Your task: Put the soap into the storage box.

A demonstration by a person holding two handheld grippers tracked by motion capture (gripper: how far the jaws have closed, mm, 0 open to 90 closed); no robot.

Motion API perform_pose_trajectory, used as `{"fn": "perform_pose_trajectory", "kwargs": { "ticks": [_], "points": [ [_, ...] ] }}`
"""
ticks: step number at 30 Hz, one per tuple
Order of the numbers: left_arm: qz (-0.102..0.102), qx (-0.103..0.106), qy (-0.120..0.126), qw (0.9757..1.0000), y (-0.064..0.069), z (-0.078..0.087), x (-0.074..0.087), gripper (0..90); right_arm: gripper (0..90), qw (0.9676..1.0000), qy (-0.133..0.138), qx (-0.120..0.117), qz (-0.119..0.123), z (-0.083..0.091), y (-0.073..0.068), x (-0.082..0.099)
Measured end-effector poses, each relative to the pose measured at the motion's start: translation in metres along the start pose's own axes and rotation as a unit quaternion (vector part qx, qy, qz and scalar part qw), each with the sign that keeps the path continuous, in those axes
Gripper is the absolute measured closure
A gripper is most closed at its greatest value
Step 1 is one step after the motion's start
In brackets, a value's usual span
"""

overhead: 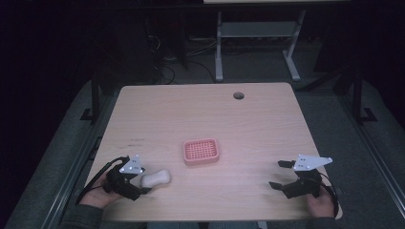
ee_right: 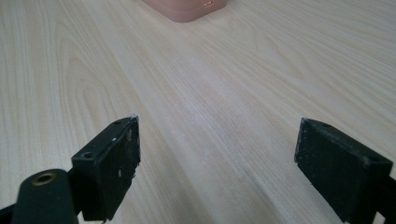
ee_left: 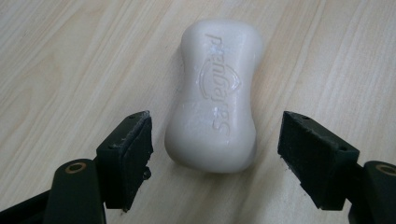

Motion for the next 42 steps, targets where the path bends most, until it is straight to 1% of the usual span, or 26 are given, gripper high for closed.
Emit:
{"fn": "perform_pose_trajectory", "kwargs": {
  "ticks": [5,9,12,18,21,22,25,27,35,42],
  "points": [
    [-0.002,0.001,0.0,1.0,0.0,-0.002,-0.003,25.8,13.5,1.0,-0.001,0.0,0.001,0.0,0.0,0.0],
    [-0.008,0.002,-0.002,1.0,0.0,-0.004,-0.007,25.8,13.5,1.0,-0.001,-0.001,0.0,-0.001,0.0,0.0],
    [-0.006,0.002,-0.001,1.0,0.0,-0.005,-0.008,25.8,13.5,1.0,-0.001,0.0,0.001,-0.001,0.0,0.0],
    [-0.012,0.004,-0.003,0.9999,-0.001,-0.008,-0.011,25.9,13.5,1.0,-0.001,0.0,0.001,-0.001,0.0,0.0],
    [-0.011,0.007,-0.006,0.9999,-0.001,-0.011,-0.013,25.9,13.5,1.0,-0.001,0.0,0.001,-0.001,0.0,-0.001],
    [-0.015,0.006,-0.008,0.9998,-0.002,-0.013,-0.014,26.0,13.5,1.0,-0.001,0.0,0.0,-0.001,0.0,-0.001],
    [-0.013,0.006,-0.008,0.9999,-0.002,-0.015,-0.014,26.0,13.5,1.0,0.0,0.0,0.0,-0.001,-0.001,-0.001],
    [-0.014,0.008,-0.012,0.9998,-0.001,-0.017,-0.014,26.2,13.5,1.0,-0.001,0.0,0.0,-0.001,-0.001,-0.001],
    [-0.012,0.014,-0.012,0.9998,-0.002,-0.019,-0.016,30.3,13.5,1.0,-0.002,0.0,0.002,-0.001,-0.001,-0.001],
    [-0.01,0.02,-0.019,0.9996,-0.004,-0.023,-0.016,32.9,13.5,1.0,-0.003,0.0,0.002,-0.001,-0.001,-0.001]
  ]
}}
Point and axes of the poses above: each handheld gripper's, and its own axes: z roughly backward along the jaws, x roughly out of its underside, y roughly to its right, the point moved 3 cm from there along -z, roughly forward along the jaws
